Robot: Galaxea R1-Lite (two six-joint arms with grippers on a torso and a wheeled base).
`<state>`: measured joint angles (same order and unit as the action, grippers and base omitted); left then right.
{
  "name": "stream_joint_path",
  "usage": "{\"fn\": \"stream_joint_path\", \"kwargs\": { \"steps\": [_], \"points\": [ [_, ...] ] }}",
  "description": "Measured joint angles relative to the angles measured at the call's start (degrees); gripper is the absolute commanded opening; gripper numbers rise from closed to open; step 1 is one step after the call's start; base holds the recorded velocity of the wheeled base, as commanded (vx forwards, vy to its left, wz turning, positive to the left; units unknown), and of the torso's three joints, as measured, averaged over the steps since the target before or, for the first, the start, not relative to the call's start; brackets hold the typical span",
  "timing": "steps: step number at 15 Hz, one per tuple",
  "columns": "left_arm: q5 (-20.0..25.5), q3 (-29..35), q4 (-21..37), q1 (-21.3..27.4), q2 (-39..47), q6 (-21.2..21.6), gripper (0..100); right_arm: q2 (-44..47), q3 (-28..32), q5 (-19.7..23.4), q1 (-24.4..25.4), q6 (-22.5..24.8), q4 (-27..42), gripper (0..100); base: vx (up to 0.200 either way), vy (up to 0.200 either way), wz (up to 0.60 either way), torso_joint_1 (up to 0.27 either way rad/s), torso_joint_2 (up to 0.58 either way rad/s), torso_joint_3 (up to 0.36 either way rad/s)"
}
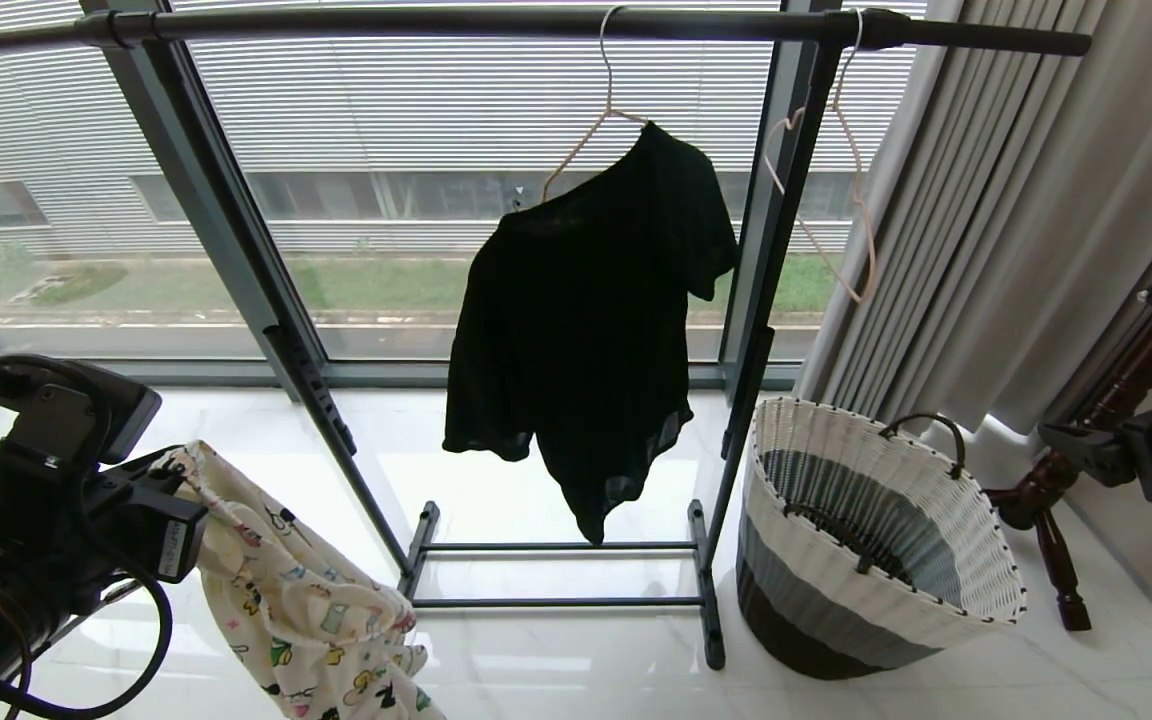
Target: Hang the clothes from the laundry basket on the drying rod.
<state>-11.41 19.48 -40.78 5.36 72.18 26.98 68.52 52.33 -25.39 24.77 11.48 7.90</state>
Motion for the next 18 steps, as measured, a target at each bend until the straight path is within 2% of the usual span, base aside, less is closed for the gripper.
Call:
{"fn": "stream_joint_path", "kwargs": {
  "steps": [4, 6, 9, 10, 13, 18],
  "points": [
    [0.02, 0.00, 0.02, 0.00, 0.00, -0.07, 0, 0.68, 0.09, 0.07, 0.09, 0.34, -2.22, 100, 0.000, 0.000, 0.00, 0.223, -0.51, -0.277],
    [0.11, 0.06, 0.00, 0.00, -0.20, -0.11, 0, 0.93, 0.09, 1.28, 0.13, 0.28, -3.34, 100, 0.200, 0.200, 0.00, 0.093, -0.21, -0.112],
    [0.46, -0.13, 0.00, -0.02, -1.32, -0.55, 0, 1.34, 0.22, 10.46, 0.13, -1.99, -8.68, 100, 0.200, 0.200, 0.00, 0.025, -0.05, -0.027],
    [0.46, -0.22, 0.09, -0.02, -1.51, -0.55, 0, 1.77, 0.78, 12.31, 0.24, -3.17, -10.03, 100, 0.200, 0.200, 0.00, 0.017, 0.01, -0.012],
    [0.46, -0.33, 0.02, 0.09, -2.06, -0.49, 0, 3.67, 2.54, 12.78, -0.09, -4.51, -13.84, 100, 0.200, 0.067, 0.00, 0.007, 0.00, -0.007],
    [0.49, -0.39, -0.05, 0.76, -2.39, -0.33, 0, 5.79, 3.62, 12.70, -6.83, -4.86, -15.47, 100, 0.000, 0.000, 0.00, 0.000, 0.00, 0.000]
  ]
}}
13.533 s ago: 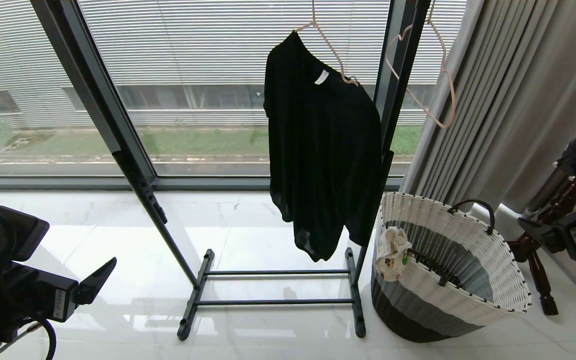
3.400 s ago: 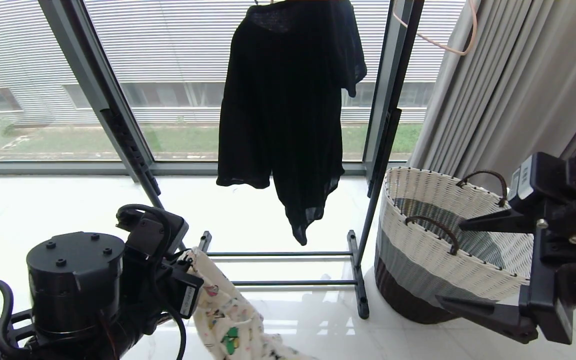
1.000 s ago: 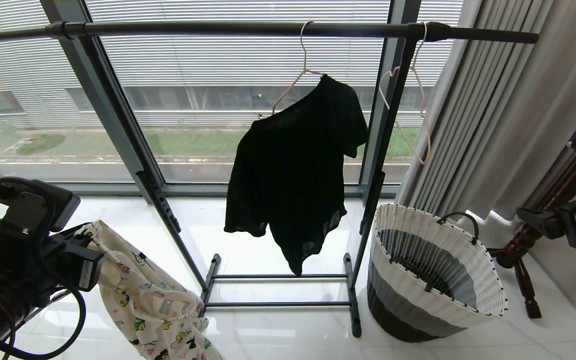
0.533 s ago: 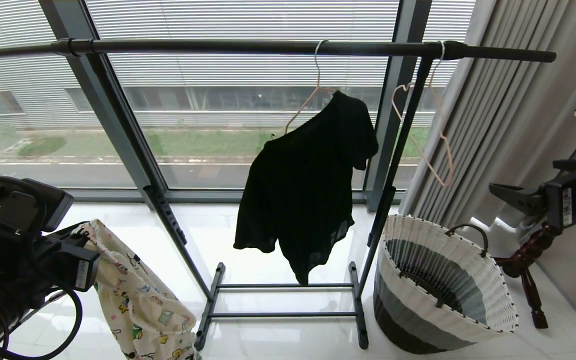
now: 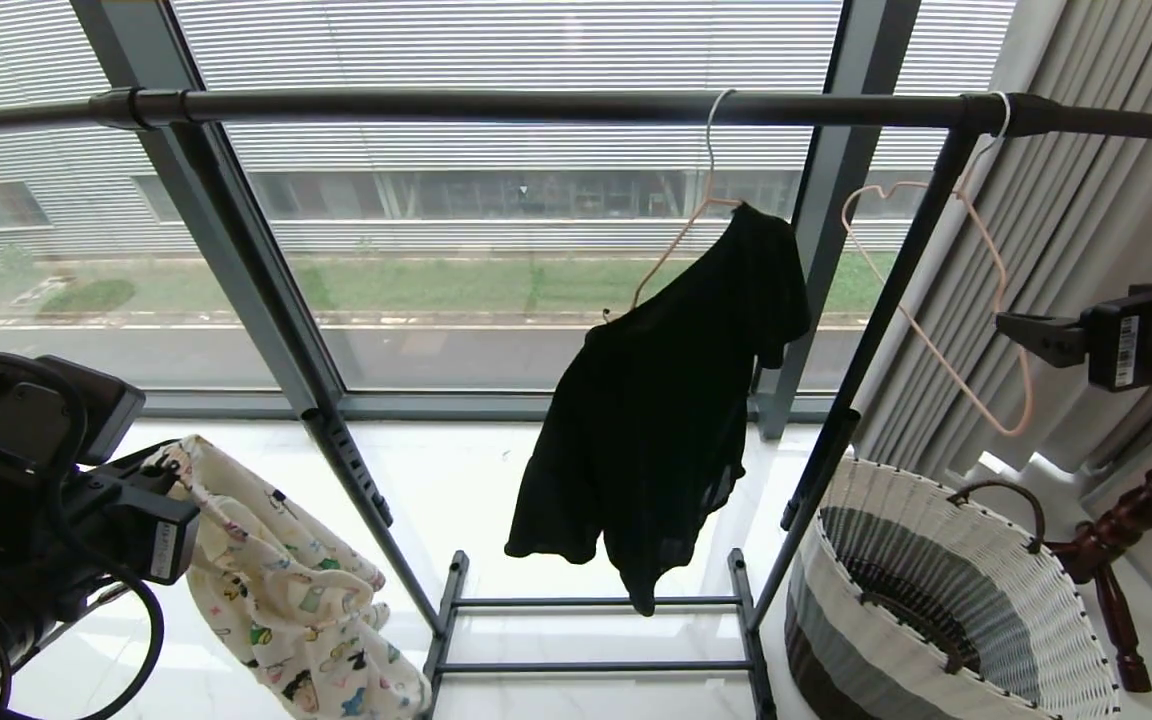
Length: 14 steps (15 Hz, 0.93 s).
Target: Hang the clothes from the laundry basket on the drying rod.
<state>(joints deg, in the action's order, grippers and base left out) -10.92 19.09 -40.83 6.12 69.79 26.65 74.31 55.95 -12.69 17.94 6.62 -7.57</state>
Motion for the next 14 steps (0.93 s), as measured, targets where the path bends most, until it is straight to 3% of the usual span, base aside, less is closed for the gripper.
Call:
{"fn": "stream_joint_path", "kwargs": {
  "steps": [4, 8, 14],
  "points": [
    [-0.05, -0.02, 0.05, 0.07, -0.09, 0.26, 0, 0.49, 0.05, -0.02, -2.82, 0.02, -0.09, 100, 0.000, 0.000, 0.00, 0.000, 0.00, 0.000],
    [0.00, -0.16, 0.05, 1.95, -0.15, 0.22, 0, 1.40, 0.27, -0.02, -3.64, -0.05, -0.12, 100, 0.200, -0.050, 0.00, -0.004, 0.00, 0.002],
    [-0.02, -0.27, 0.11, 7.18, -0.15, 0.06, 0, 3.41, 2.28, -0.04, -3.80, -2.46, -0.04, 100, 0.000, 0.000, 0.00, 0.000, 0.00, 0.000]
  ]
}}
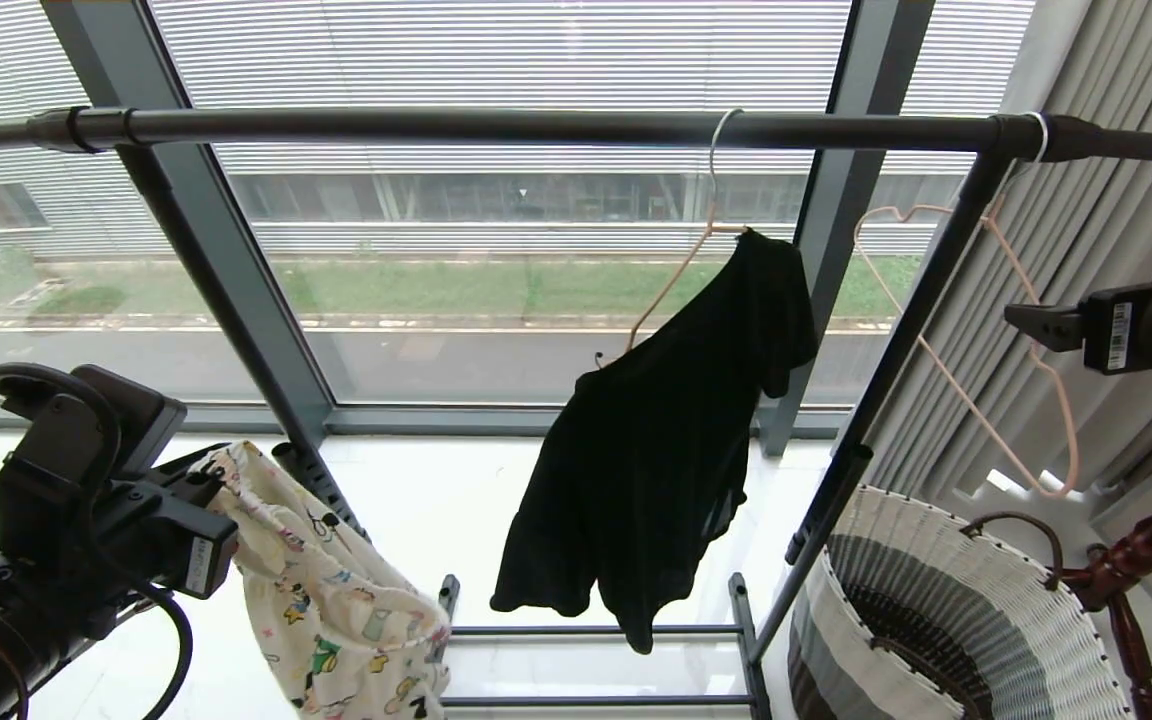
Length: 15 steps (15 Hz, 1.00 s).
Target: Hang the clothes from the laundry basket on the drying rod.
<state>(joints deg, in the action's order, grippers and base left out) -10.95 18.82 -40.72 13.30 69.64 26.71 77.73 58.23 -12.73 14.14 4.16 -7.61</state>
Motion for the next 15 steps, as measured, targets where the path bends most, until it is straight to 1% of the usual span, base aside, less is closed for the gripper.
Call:
{"fn": "stream_joint_path", "kwargs": {
  "steps": [4, 9, 15],
  "points": [
    [-0.05, 0.00, -0.06, 0.43, -0.57, -0.22, 0, 3.36, 1.94, -0.02, -0.26, -1.29, 0.20, 100, 0.000, 0.000, 0.00, 0.000, 0.00, 0.000],
    [-0.18, -2.26, -0.01, 0.43, -2.39, -0.24, 0, 8.22, 3.84, 0.09, -0.15, -2.41, 0.02, 100, 0.000, 0.000, 0.00, 0.000, 0.00, 0.000],
    [-0.27, -2.73, -0.04, 0.43, -3.46, -0.17, 0, 10.61, 5.51, 0.09, 0.55, -7.50, -0.02, 100, 0.000, 0.000, 0.00, 0.000, 0.00, 0.000]
  ]
}}
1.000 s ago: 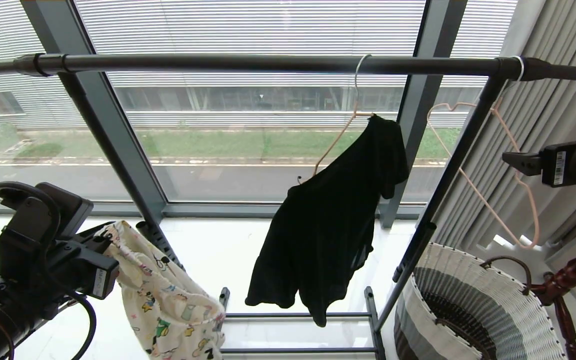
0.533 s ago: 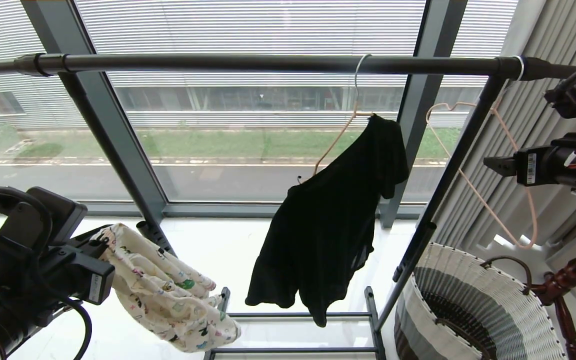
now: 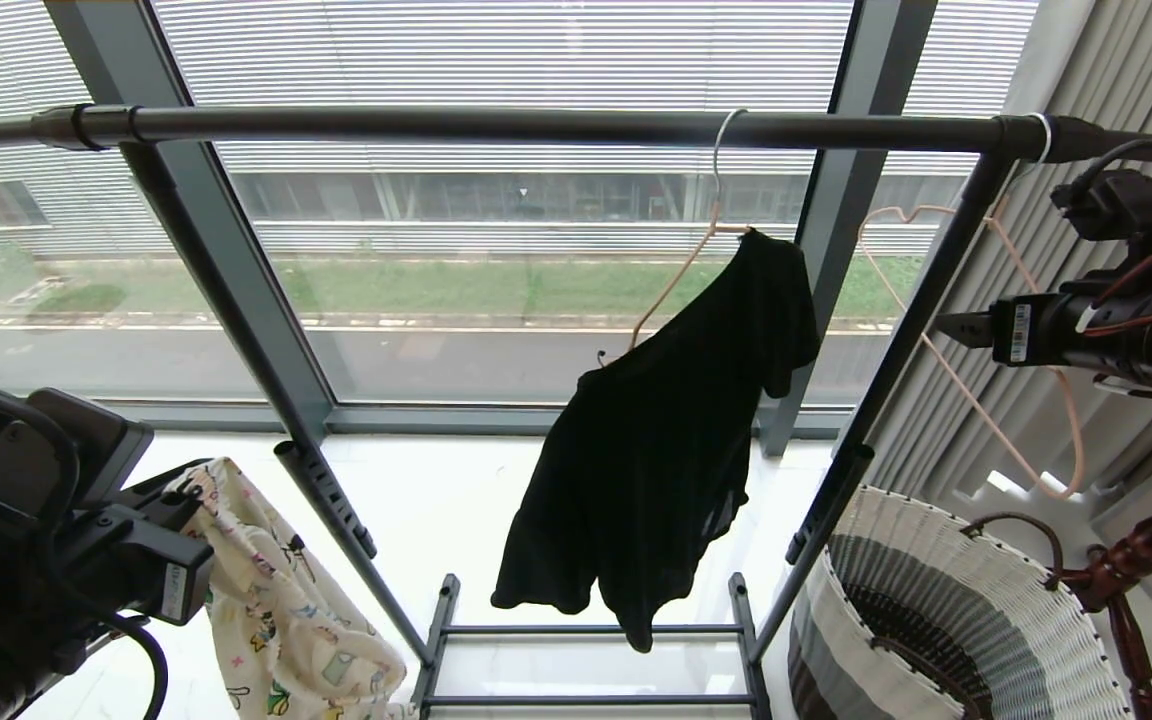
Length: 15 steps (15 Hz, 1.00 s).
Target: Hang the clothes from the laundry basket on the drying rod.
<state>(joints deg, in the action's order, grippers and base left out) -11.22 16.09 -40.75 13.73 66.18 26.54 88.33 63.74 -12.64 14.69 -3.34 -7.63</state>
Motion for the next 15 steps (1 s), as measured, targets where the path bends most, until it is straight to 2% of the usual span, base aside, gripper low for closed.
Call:
{"fn": "stream_joint_path", "kwargs": {
  "steps": [9, 10, 15],
  "points": [
    [0.06, 0.00, 0.00, -0.01, -0.17, 0.01, 0, 1.16, 0.65, -0.02, 0.52, -1.00, 0.00, 100, 0.000, 0.000, 0.00, 0.000, 0.00, 0.000],
    [0.06, 0.00, -0.02, -0.01, -0.17, 0.06, 0, 1.17, 0.65, -0.05, 0.44, -0.98, 0.05, 0, 0.000, 0.000, 0.00, 0.000, 0.00, 0.000],
    [0.06, -0.02, 0.00, 0.00, -0.20, 0.20, 0, 1.28, 0.34, -0.02, 1.32, -1.04, 0.24, 0, 0.000, 0.000, 0.00, 0.000, 0.00, 0.000]
  ]
}}
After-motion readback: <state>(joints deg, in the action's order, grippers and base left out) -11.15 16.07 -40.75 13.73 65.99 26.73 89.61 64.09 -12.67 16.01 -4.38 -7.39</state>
